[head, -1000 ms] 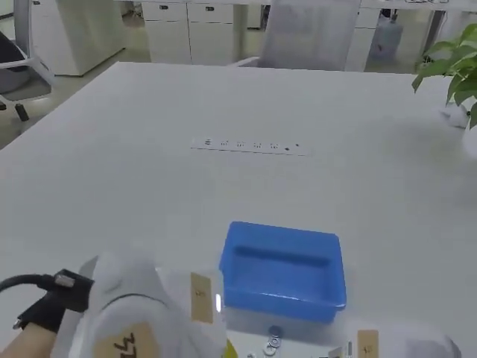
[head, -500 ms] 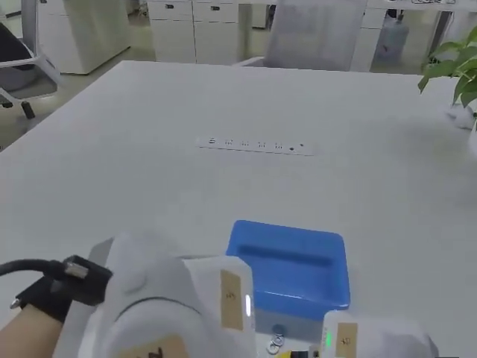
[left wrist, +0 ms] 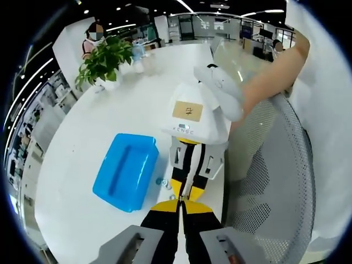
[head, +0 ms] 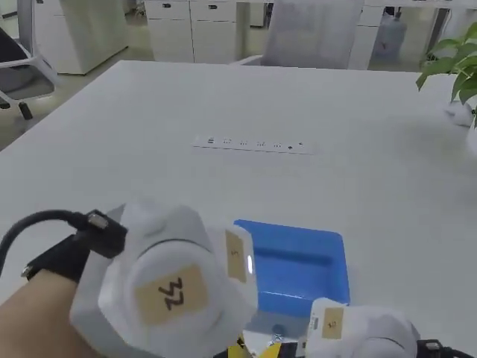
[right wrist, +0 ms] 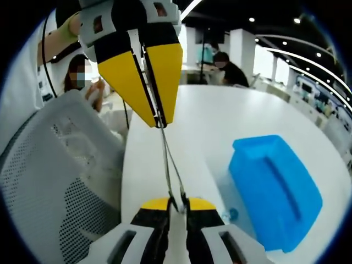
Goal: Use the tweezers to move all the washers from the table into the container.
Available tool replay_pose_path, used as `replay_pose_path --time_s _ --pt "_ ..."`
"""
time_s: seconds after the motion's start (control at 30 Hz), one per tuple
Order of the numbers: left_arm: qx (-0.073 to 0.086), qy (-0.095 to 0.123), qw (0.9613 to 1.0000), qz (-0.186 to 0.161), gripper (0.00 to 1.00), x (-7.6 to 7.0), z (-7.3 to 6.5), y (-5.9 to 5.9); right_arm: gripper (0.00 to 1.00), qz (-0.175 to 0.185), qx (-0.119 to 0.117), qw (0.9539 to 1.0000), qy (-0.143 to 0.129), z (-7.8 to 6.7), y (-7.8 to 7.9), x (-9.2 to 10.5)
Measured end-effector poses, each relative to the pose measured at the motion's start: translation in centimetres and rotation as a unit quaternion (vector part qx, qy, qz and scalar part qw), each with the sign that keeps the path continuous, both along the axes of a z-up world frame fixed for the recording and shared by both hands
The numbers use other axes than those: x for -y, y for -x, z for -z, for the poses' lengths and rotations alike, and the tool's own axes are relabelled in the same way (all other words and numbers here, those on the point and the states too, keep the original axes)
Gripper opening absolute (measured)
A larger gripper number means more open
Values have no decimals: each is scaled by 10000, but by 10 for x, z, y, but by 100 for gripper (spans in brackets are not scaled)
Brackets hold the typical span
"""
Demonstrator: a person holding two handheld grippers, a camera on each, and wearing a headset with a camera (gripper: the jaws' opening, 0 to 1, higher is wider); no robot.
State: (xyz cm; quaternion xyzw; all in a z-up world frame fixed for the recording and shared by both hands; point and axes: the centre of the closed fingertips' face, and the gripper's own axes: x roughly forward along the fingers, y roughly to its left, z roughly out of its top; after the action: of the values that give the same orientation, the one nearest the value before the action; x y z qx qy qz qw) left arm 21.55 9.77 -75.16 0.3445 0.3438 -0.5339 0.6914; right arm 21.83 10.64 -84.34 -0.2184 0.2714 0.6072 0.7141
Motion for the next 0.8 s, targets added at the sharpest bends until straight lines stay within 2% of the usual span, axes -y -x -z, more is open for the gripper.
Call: replay_pose_path --time_s 0.1,0.13,0.2,0.47,0.53,0.6,0.73,0.8 --pt "-155 -121 9998 40 0 -1 3 0 7 -5 2 10000 39 2 0 -1" --pt "-88 -108 9999 81 0 0 2 -2 7 12 8 10000 25 3 -1 -2" --pt "-128 -132 9998 106 0 -1 2 -3 6 16 4 10000 18 2 -1 -1" --pt "-108 -233 9992 316 0 0 2 -3 6 68 35 10000 -36 1 -4 -1" --pt "-222 -293 9989 294 0 -1 6 -2 6 79 -35 10000 -24 4 -3 0" --pt "-131 -364 9985 394 0 -2 7 -3 6 92 -8 10000 3 6 -3 1" --pt "-221 -291 9984 432 0 0 7 -3 8 109 -33 9999 -19 5 -3 1" --pt "-242 -314 9981 479 0 -1 7 -4 13 151 -99 9998 -46 3 -3 0"
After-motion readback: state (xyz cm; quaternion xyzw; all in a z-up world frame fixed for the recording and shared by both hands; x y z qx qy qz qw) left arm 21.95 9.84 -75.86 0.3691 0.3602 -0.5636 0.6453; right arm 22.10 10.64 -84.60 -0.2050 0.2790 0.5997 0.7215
